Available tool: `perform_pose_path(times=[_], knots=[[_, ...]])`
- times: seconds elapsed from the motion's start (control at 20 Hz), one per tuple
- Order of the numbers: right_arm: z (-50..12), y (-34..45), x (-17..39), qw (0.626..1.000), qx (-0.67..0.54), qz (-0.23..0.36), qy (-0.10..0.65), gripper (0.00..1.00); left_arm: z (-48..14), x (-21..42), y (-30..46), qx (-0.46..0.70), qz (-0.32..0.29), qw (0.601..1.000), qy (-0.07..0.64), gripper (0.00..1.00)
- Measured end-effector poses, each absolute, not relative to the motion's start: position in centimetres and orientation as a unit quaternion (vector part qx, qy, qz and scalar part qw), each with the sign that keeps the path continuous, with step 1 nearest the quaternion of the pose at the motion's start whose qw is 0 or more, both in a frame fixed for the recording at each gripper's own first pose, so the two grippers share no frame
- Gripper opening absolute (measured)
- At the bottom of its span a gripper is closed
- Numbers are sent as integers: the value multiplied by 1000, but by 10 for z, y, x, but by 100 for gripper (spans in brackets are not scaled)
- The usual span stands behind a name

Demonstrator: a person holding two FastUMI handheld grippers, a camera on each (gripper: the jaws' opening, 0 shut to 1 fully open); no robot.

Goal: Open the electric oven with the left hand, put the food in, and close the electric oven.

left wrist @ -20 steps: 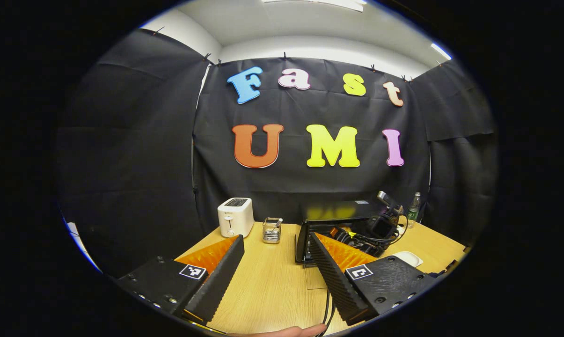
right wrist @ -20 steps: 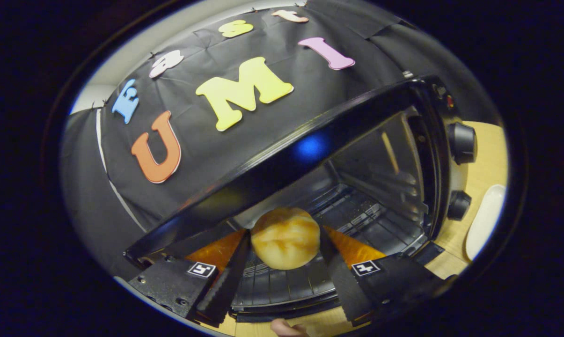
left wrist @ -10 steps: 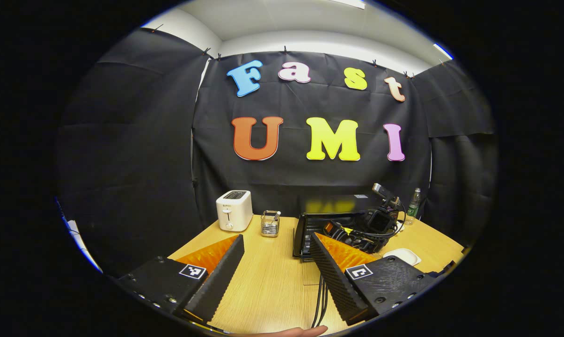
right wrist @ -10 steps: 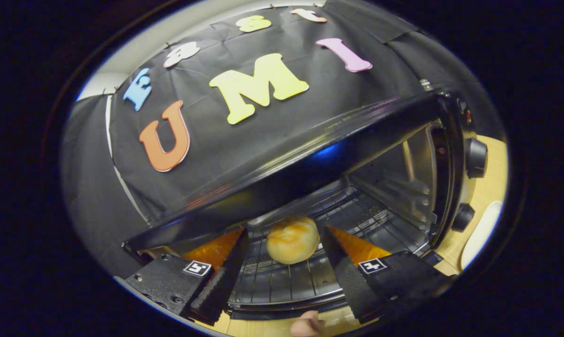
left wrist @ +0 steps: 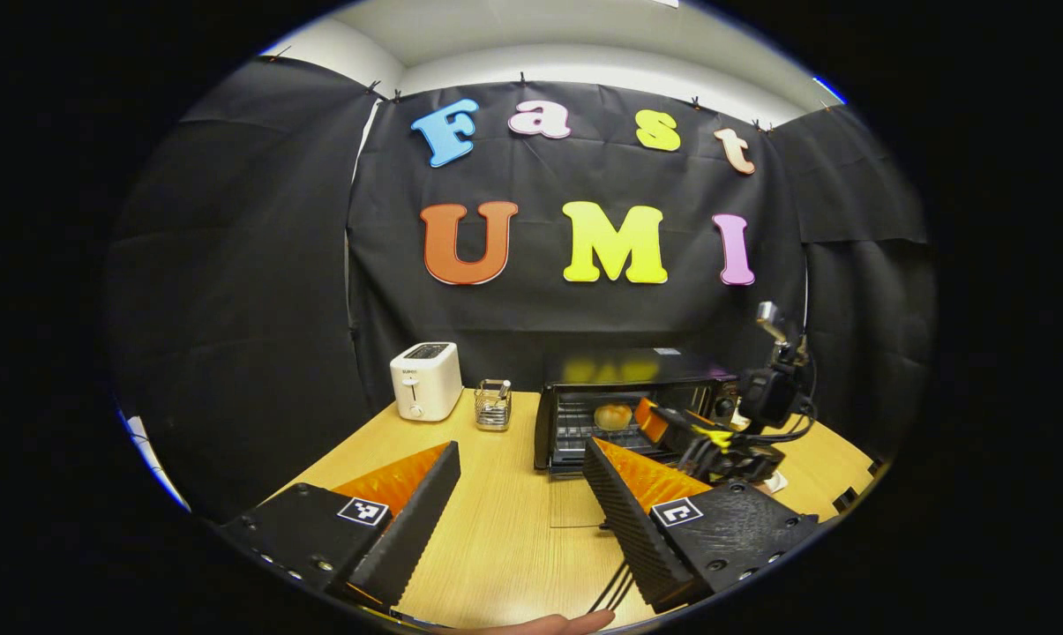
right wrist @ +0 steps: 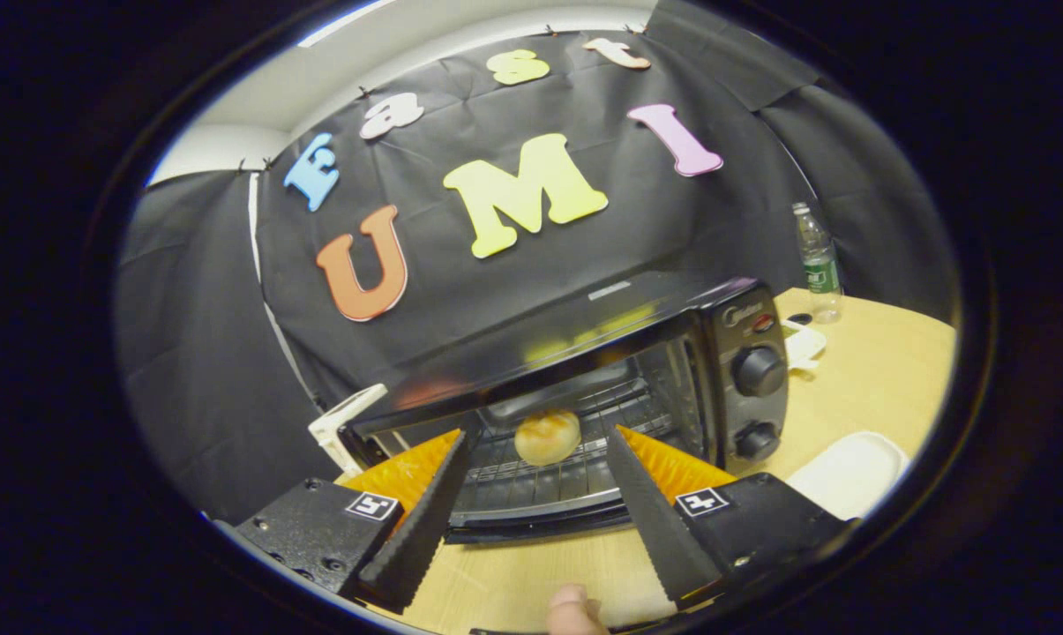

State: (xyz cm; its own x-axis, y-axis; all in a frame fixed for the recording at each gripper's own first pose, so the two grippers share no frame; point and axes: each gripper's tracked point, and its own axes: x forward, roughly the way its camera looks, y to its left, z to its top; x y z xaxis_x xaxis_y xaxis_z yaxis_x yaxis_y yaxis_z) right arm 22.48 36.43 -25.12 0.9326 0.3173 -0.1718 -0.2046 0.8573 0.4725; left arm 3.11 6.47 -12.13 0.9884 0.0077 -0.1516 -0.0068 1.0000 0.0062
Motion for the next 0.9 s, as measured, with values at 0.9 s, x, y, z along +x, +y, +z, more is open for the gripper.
perform_pose_path(times=[0.9], knots=[[-66,119,125,983,154,92,30,95,-246,54,-61,26,-64,962,266,94]])
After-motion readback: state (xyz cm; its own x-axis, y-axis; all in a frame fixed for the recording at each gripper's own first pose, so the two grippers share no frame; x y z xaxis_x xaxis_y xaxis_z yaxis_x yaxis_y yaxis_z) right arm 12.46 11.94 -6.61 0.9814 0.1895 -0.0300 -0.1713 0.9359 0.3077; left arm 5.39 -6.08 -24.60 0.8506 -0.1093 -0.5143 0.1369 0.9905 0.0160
